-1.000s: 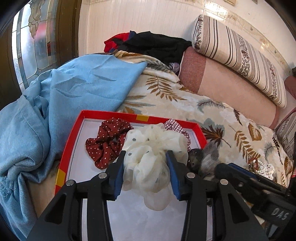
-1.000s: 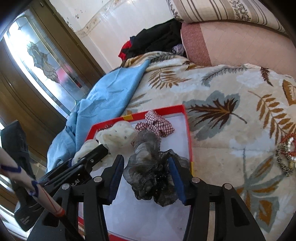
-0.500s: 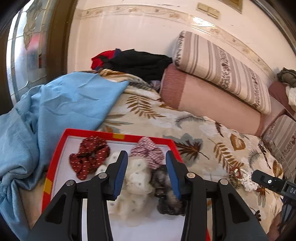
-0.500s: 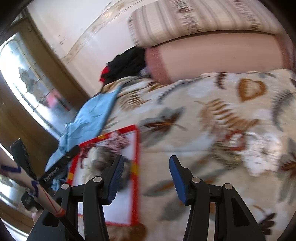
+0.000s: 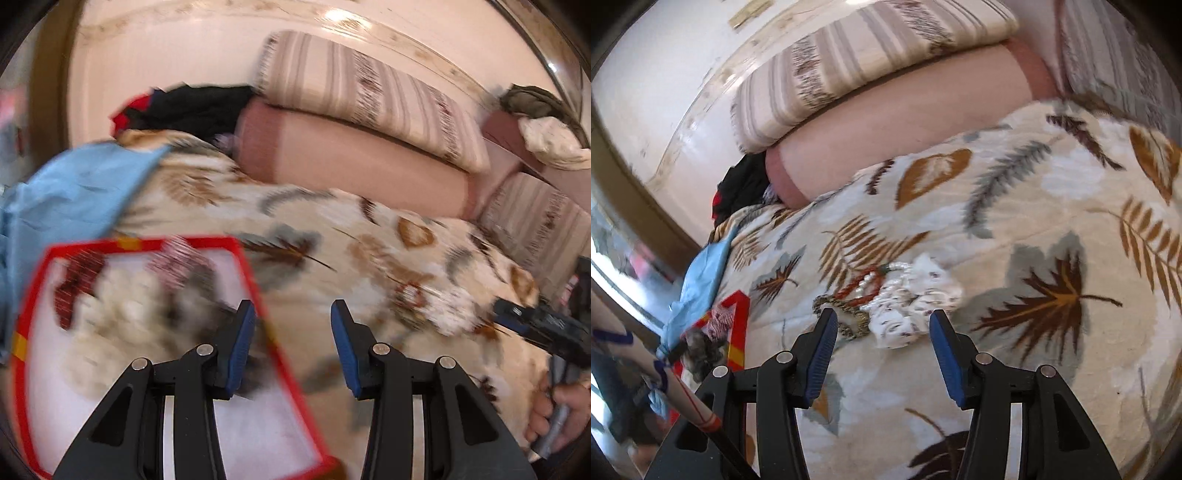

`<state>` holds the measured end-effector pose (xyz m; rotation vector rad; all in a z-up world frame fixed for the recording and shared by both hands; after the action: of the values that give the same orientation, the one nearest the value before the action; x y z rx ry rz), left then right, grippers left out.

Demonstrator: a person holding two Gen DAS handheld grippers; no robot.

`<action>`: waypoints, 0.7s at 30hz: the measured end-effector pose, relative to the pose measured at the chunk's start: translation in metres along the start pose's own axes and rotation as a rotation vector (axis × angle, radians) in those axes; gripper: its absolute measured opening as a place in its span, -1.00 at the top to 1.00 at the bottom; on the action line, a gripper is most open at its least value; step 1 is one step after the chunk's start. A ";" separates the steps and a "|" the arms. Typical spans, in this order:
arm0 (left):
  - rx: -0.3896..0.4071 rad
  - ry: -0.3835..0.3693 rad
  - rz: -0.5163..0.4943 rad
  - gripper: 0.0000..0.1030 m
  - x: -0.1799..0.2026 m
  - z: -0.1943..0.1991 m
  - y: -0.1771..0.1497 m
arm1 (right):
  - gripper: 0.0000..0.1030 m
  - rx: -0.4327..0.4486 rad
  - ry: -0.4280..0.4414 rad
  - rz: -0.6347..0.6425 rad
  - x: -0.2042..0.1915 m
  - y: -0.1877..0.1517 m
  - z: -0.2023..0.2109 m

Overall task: Organize jewelry
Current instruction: 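Grasp and lift the white cherry-print scrunchie with the right gripper while the left reaches toward the bead bracelets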

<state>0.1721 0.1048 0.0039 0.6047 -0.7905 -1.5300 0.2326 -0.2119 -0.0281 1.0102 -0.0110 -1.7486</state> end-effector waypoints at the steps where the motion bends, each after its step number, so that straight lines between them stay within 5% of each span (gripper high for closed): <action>1: -0.015 -0.020 0.000 0.19 0.008 -0.003 -0.001 | -0.09 -0.009 0.026 -0.029 0.005 0.004 0.001; 8: -0.140 -0.177 0.018 0.19 0.071 -0.052 0.012 | -0.09 0.028 0.043 -0.102 0.026 0.020 0.016; 17: -0.307 -0.159 -0.026 0.19 0.099 -0.149 0.017 | -0.10 0.052 0.060 -0.116 0.037 0.033 0.031; 19: -0.330 -0.141 -0.035 0.32 0.101 -0.166 0.013 | -0.09 0.058 0.055 -0.121 0.042 0.037 0.032; 21: -0.321 -0.103 -0.053 0.64 0.103 -0.173 0.011 | -0.10 0.058 0.047 -0.128 0.046 0.040 0.031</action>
<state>0.2996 -0.0205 -0.0888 0.3127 -0.5916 -1.7037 0.2409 -0.2792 -0.0188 1.1154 0.0337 -1.8486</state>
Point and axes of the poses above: each gripper's, at about its wrist camera, not at the fingertips, and z roughly against the way its jaws point, x to its right, y to its top, the point moved 4 cm from there along -z, roughly the way its jaws point, and after that the axes turned 12 degrees about -z, right-handed, at the moved point
